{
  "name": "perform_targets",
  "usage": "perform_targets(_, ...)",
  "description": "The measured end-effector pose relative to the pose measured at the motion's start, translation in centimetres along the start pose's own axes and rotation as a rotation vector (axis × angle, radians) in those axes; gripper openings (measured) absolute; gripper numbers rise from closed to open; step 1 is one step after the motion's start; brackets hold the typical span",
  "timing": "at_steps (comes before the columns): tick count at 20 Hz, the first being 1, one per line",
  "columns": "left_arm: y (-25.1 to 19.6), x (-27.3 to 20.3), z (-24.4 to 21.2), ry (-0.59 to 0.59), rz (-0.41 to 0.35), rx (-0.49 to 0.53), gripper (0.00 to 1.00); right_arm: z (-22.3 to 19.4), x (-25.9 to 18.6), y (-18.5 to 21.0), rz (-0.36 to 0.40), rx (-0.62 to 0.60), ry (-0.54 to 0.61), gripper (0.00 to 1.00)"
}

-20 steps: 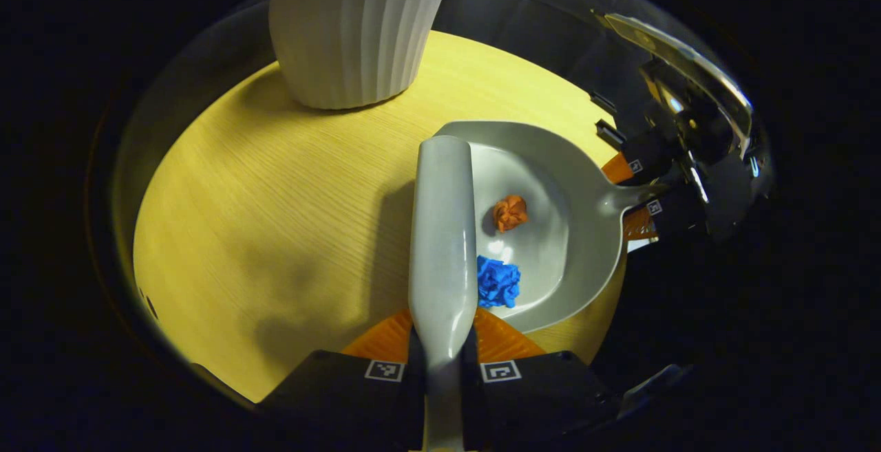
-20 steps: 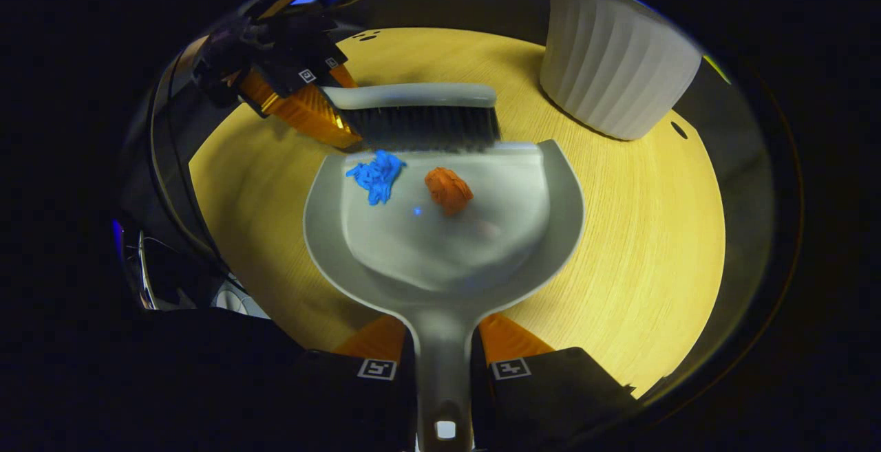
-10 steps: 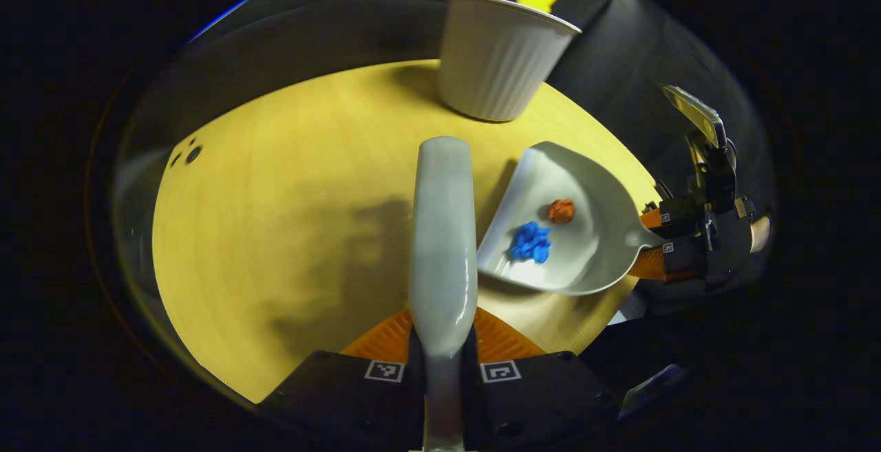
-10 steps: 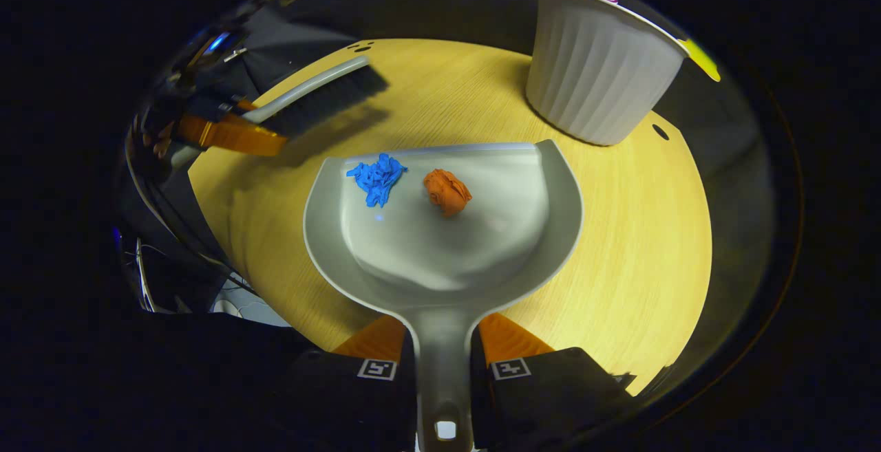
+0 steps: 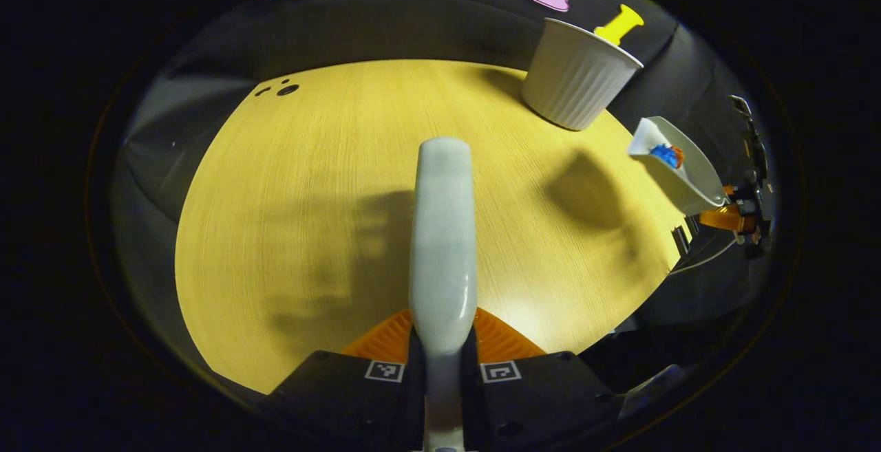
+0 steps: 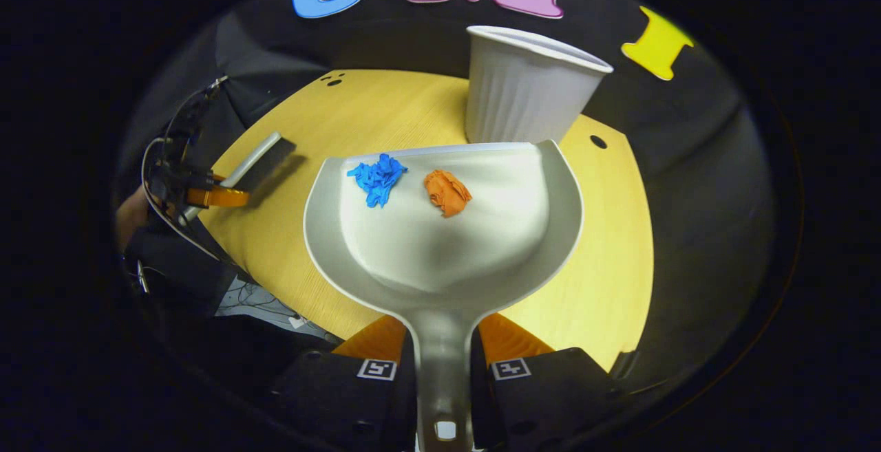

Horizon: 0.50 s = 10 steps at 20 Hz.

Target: Pick up the small broom and dustpan from the desktop, sweep the trash into the dustpan with the broom, and then empty the trash into the garbage bin.

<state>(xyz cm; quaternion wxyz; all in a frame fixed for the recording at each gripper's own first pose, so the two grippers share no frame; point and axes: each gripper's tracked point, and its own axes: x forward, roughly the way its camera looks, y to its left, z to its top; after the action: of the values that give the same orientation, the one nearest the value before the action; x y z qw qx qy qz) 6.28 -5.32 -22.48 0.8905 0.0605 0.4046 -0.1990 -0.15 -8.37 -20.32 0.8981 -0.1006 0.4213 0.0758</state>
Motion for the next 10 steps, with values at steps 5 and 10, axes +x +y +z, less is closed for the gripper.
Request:
perform_targets(5,0.6,-0.7,-0.2,-0.035,-0.013,-0.050,0.26,1.9,-4.4,-1.7,-0.045,0.105,-0.023,0.35)
perform_targets(10,1.1,-1.7,-0.4,-0.060,-0.015,-0.081,0.26,6.4,-6.2,-7.1,-0.112,0.182,-0.070,0.35)
